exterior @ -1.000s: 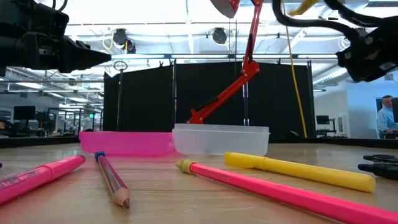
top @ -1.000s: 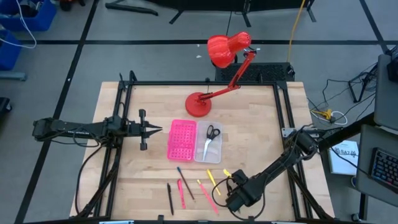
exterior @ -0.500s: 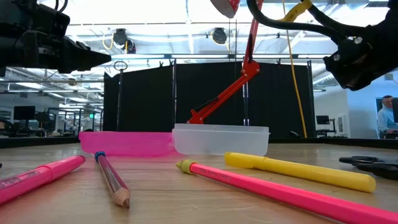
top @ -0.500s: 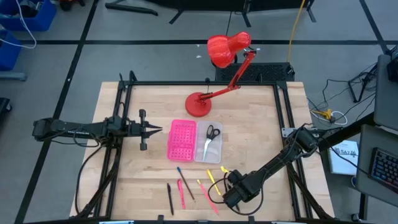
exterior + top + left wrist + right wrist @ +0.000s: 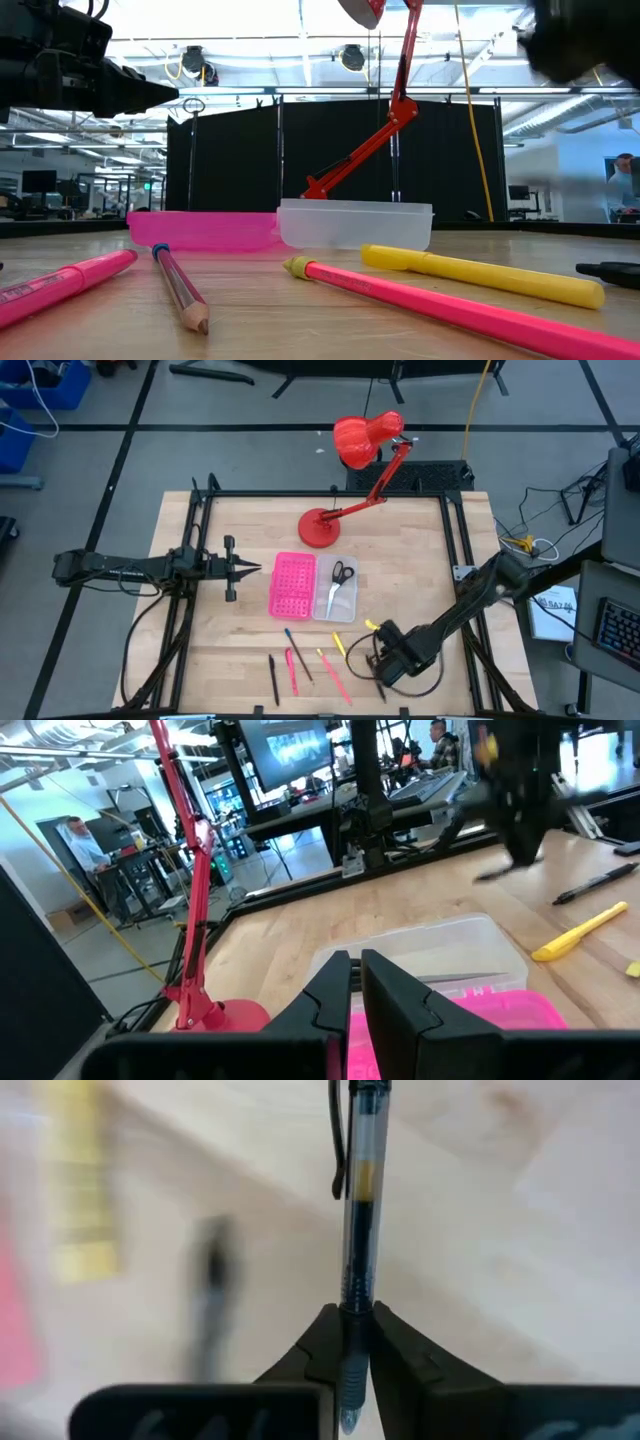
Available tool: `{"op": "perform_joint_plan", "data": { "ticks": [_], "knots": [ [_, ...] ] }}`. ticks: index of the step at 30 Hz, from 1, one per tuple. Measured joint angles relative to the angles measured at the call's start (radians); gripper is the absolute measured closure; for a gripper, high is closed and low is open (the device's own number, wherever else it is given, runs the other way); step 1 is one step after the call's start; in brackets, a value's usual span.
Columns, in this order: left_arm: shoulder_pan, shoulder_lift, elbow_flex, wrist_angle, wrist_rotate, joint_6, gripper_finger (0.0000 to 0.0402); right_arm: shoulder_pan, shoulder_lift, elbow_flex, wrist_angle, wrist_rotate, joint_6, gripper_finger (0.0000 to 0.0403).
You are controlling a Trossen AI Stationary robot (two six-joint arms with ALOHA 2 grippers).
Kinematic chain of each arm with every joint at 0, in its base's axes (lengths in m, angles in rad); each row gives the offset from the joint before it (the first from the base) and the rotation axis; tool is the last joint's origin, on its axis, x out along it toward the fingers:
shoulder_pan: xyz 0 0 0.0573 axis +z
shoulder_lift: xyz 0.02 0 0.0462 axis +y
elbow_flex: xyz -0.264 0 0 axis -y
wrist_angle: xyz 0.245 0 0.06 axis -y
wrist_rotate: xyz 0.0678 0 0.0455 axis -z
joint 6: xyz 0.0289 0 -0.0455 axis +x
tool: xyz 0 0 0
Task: Pick & place school supplies into a supply box
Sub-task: Put the right black pen into the supply box
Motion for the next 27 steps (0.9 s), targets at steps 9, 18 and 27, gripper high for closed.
{"op": "perform_joint_plan", "data": {
  "ticks": [9,18,27],
  "knots": [
    [0.0,0.0,0.0,0.0,-0.004,0.0,0.0364,-0.049,-0.185,0.002,-0.023,0.182,0.051,0.0379],
    [0.0,0.0,0.0,0.001,-0.007,0.024,0.0364,-0.338,-0.241,0.002,0.26,0.311,-0.353,0.0378],
    [0.0,0.0,0.0,0.0,-0.008,0.034,0.0364,-0.592,-0.084,0.003,0.555,0.04,-0.534,0.0379]
  ]
}}
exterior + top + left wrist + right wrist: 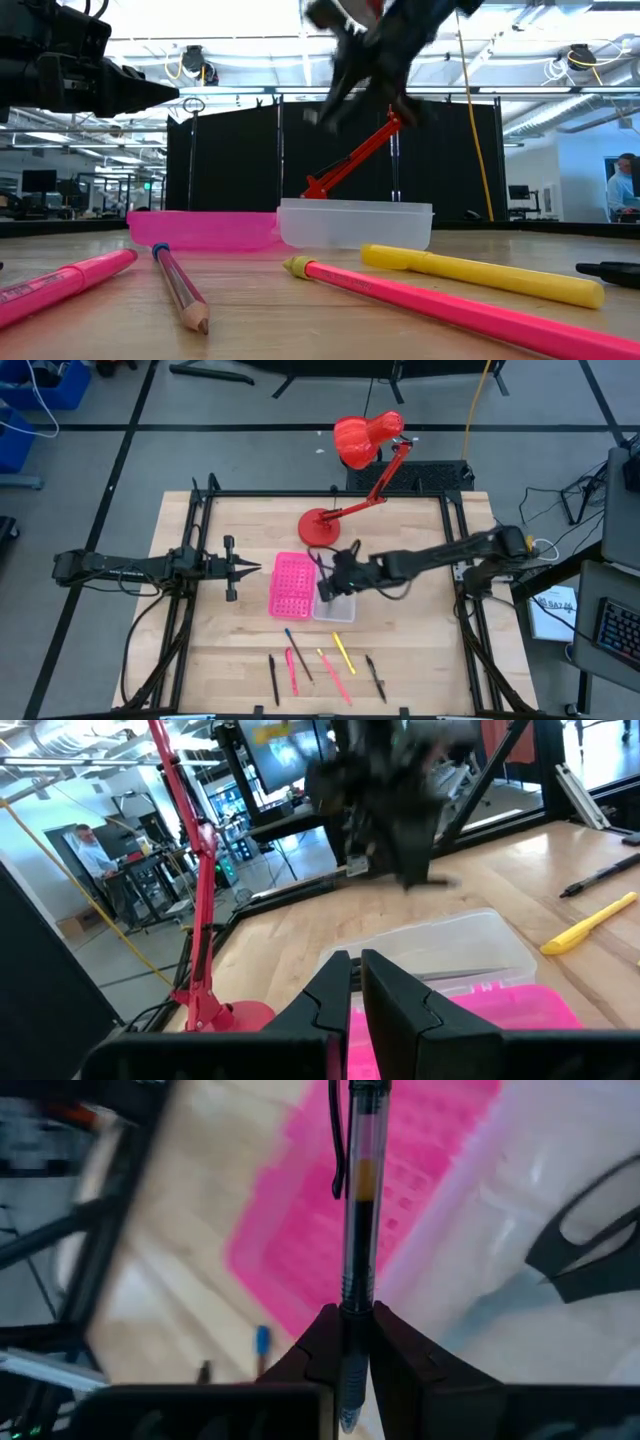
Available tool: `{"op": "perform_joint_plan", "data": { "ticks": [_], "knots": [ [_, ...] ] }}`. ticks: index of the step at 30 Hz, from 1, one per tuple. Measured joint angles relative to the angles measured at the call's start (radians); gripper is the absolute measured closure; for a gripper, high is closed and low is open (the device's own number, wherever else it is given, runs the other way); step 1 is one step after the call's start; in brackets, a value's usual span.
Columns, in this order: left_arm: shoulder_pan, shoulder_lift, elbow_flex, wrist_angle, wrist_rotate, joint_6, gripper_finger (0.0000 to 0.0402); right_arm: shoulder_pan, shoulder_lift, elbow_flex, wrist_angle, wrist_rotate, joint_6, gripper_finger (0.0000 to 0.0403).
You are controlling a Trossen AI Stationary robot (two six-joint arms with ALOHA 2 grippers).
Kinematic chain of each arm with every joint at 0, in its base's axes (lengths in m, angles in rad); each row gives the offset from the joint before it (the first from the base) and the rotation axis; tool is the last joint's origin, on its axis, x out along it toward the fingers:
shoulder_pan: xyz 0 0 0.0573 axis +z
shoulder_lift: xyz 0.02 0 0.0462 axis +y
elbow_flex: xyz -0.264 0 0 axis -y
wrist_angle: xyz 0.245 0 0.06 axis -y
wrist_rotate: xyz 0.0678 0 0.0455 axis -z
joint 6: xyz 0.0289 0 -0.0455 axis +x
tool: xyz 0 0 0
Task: Pick & place school supplies into a supply box
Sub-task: Put the right black pen into the supply box
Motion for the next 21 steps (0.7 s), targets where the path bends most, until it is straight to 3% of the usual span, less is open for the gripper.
{"op": "perform_joint_plan", "data": {
  "ticks": [3,8,15,21],
  "knots": [
    [0.0,0.0,0.0,0.0,-0.001,0.004,0.0364,-0.041,0.076,0.0,-0.008,-0.098,-0.001,0.0379],
    [0.0,0.0,0.0,0.001,-0.002,0.032,0.0364,-0.078,0.155,0.0,-0.004,-0.153,0.016,0.0379],
    [0.0,0.0,0.0,0.001,-0.002,0.055,0.0364,-0.099,0.213,0.0,-0.035,-0.168,0.103,0.0379],
    [0.0,0.0,0.0,0.002,0.0,0.062,0.0364,-0.113,0.219,0.0,-0.034,-0.157,0.056,0.0366]
  ]
}}
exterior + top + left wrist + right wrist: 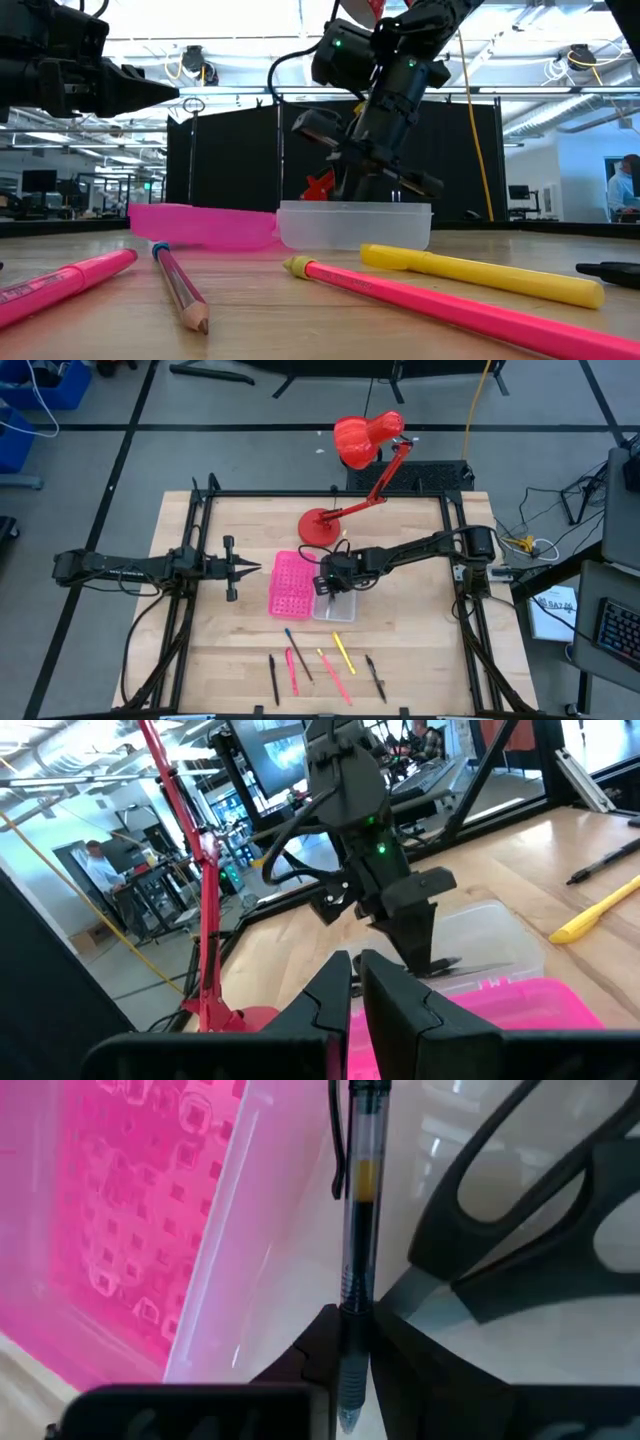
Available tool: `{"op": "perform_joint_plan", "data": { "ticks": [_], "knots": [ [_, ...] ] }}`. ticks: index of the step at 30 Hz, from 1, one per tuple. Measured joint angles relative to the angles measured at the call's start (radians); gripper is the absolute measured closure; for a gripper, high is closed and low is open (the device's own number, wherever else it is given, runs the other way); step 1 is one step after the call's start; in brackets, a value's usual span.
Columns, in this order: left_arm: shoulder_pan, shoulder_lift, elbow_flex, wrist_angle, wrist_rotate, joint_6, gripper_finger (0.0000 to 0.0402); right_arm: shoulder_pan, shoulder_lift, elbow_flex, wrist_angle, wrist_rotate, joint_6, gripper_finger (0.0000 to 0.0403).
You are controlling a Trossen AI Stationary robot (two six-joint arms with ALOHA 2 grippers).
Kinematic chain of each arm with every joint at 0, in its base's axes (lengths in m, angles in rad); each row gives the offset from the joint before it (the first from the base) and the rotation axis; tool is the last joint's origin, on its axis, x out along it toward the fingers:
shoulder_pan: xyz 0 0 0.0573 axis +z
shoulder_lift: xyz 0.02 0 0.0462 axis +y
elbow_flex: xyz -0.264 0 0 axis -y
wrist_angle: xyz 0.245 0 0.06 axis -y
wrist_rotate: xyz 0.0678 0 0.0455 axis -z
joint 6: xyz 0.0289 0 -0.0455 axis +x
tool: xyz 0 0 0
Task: Pick & place school supplies into a supply box
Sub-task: Put the right black pen into the supply box, then put the left black pen into the supply box
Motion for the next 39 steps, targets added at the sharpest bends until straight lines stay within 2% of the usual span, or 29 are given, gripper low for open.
{"op": "perform_joint_plan", "data": {
  "ticks": [6,16,21,27,30,33,39],
  "knots": [
    [0.0,0.0,0.0,0.001,0.0,0.003,0.0364,-0.003,0.0,0.0,-0.003,-0.001,0.001,0.0336],
    [0.0,0.0,0.0,-0.002,0.002,-0.001,0.0364,-0.002,-0.031,0.001,-0.02,0.026,-0.003,0.033],
    [0.0,0.0,0.0,-0.008,0.009,-0.012,0.0364,0.005,-0.119,0.001,-0.054,0.031,-0.017,0.0329],
    [0.0,0.0,0.0,-0.033,0.009,-0.014,0.0364,0.072,-0.29,0.001,-0.205,0.044,-0.054,0.0348],
    [0.0,0.0,0.0,-0.049,0.005,-0.015,0.0364,0.169,-0.373,0.001,-0.282,0.098,0.028,0.0372],
    [0.0,0.0,0.0,-0.062,0.005,-0.012,0.0364,0.297,-0.427,0.001,-0.318,0.207,0.12,0.0397],
    [0.0,0.0,0.0,-0.048,0.004,-0.022,0.0364,0.516,-0.446,0.001,-0.344,0.471,0.244,0.0402]
  ]
}}
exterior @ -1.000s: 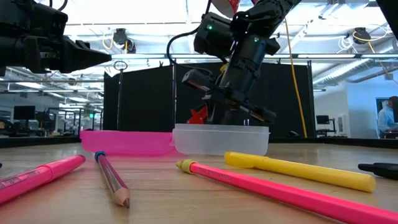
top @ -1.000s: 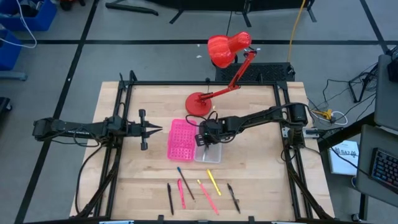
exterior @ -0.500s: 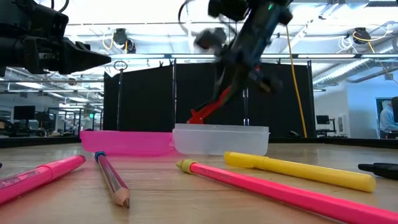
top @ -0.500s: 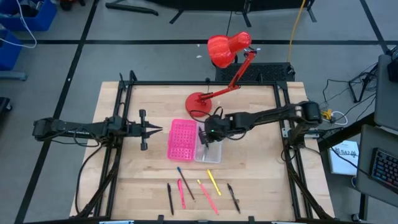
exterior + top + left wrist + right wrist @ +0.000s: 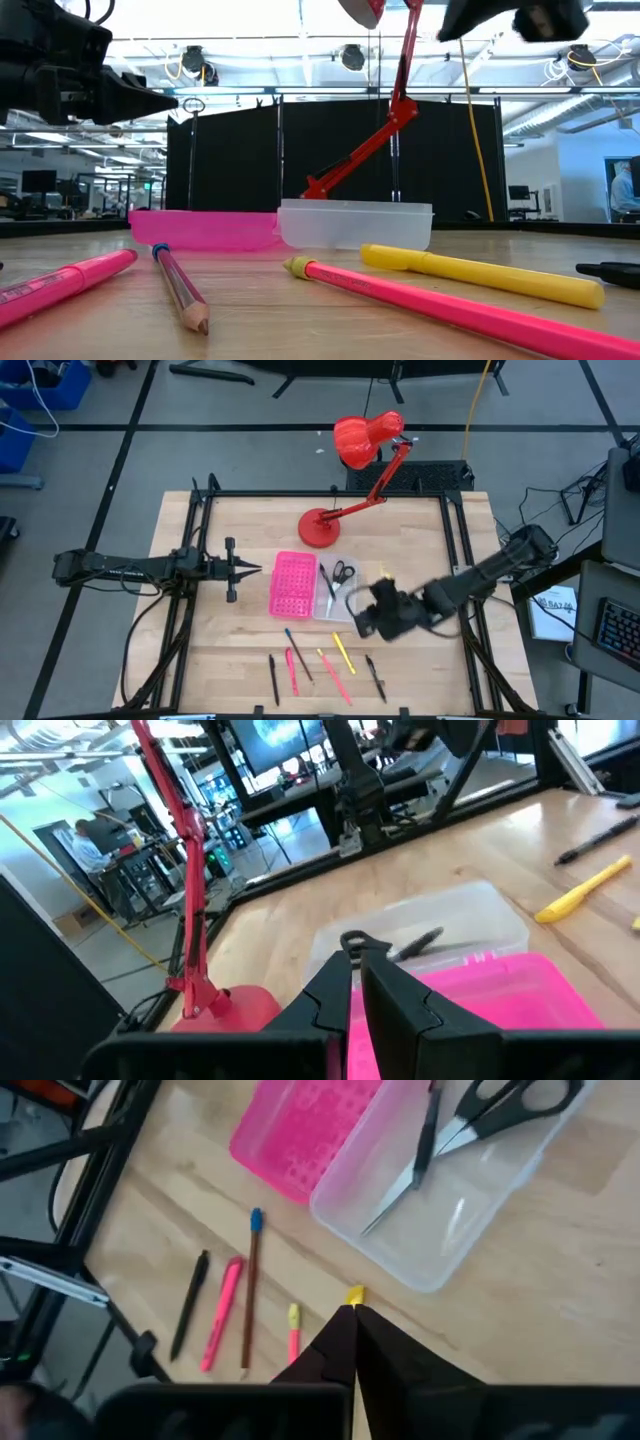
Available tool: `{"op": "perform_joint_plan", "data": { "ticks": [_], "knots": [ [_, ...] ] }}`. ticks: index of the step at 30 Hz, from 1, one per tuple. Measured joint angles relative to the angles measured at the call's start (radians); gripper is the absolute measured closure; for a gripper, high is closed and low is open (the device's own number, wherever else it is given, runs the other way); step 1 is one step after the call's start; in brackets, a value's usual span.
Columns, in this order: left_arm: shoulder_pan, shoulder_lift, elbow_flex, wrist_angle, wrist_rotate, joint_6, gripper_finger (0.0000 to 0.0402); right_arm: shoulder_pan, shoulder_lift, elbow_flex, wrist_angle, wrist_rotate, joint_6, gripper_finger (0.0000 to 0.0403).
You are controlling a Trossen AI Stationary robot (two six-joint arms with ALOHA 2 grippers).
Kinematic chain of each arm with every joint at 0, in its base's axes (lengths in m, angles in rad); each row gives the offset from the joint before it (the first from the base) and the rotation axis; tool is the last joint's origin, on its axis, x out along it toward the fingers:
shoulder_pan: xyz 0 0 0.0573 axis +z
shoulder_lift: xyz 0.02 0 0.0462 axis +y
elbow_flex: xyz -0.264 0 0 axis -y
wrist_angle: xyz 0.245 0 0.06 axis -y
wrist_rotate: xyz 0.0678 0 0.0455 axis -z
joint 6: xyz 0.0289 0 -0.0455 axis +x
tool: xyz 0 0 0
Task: Pick & place school supplies into a supply box
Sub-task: Put the left black pen into the supply box
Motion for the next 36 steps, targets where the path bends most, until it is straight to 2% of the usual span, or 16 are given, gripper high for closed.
{"op": "perform_joint_plan", "data": {
  "ticks": [3,6,9,14,18,20,22,24,26,28,32,34,36],
  "knots": [
    [0.0,0.0,0.0,0.019,0.001,-0.026,0.0364,0.052,0.008,0.0,-0.023,0.087,-0.023,0.0402],
    [0.0,0.0,0.0,0.043,0.005,-0.071,0.0364,0.108,0.016,-0.001,-0.007,0.258,-0.288,0.0402],
    [0.0,0.0,0.0,0.059,0.005,-0.091,0.0364,0.154,0.011,0.0,0.015,0.372,-0.537,0.0402],
    [0.0,0.0,0.0,0.089,0.004,-0.063,0.0364,0.157,-0.025,0.0,0.012,0.446,-0.801,0.0402],
    [0.0,0.0,0.0,0.092,0.004,-0.048,0.0364,0.142,-0.123,-0.018,-0.007,0.525,-0.957,0.0402],
    [0.0,0.0,0.0,0.092,0.004,-0.051,0.0364,0.144,-0.215,-0.069,0.022,0.576,-1.006,0.0402],
    [0.0,0.0,0.0,0.093,0.004,-0.047,0.0364,0.146,-0.335,-0.163,0.105,0.583,-1.052,0.0402],
    [0.0,0.0,0.0,0.093,0.004,-0.047,0.0364,0.145,-0.471,-0.299,0.241,0.567,-1.112,0.0403],
    [0.0,0.0,0.0,0.093,0.004,-0.047,0.0364,0.117,-0.615,-0.44,0.417,0.489,-1.189,0.0403],
    [0.0,0.0,0.0,0.092,0.002,-0.05,0.0364,0.072,-0.74,-0.563,0.59,0.357,-1.291,0.0403],
    [0.0,0.0,0.0,0.093,-0.001,-0.043,0.0364,-0.02,-0.917,-0.746,0.796,-0.005,-1.423,0.0403],
    [0.0,0.0,0.0,0.1,-0.005,-0.011,0.0364,-0.051,-0.975,-0.821,0.847,-0.099,-1.471,0.0403],
    [0.0,0.0,0.0,0.108,-0.005,-0.006,0.0364,-0.072,-1.028,-0.886,0.864,-0.12,-1.482,0.0403]
  ]
}}
